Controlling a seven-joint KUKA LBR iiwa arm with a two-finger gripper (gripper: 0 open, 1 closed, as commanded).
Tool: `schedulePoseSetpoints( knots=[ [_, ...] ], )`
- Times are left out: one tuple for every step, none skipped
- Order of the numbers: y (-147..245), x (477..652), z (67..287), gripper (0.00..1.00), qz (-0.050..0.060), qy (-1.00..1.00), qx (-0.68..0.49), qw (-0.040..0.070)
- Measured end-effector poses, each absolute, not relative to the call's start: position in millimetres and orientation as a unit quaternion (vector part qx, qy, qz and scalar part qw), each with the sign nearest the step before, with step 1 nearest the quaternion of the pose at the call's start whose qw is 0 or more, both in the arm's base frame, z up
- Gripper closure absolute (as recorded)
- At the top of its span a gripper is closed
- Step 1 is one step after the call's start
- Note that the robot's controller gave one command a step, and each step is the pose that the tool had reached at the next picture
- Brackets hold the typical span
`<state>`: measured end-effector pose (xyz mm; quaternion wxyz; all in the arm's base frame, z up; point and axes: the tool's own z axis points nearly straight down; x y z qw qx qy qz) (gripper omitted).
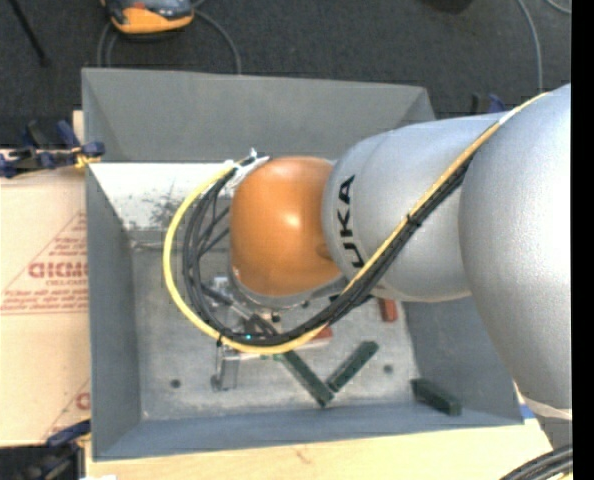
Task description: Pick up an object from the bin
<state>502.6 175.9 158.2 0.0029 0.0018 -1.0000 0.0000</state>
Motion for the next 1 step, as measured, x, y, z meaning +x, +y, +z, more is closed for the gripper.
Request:
schedulePoseSetpoints(
  knots=[
    [175.1,504.8,162.3,0.00,-0.001,-1.000,0.000,-0.001]
  ],
)
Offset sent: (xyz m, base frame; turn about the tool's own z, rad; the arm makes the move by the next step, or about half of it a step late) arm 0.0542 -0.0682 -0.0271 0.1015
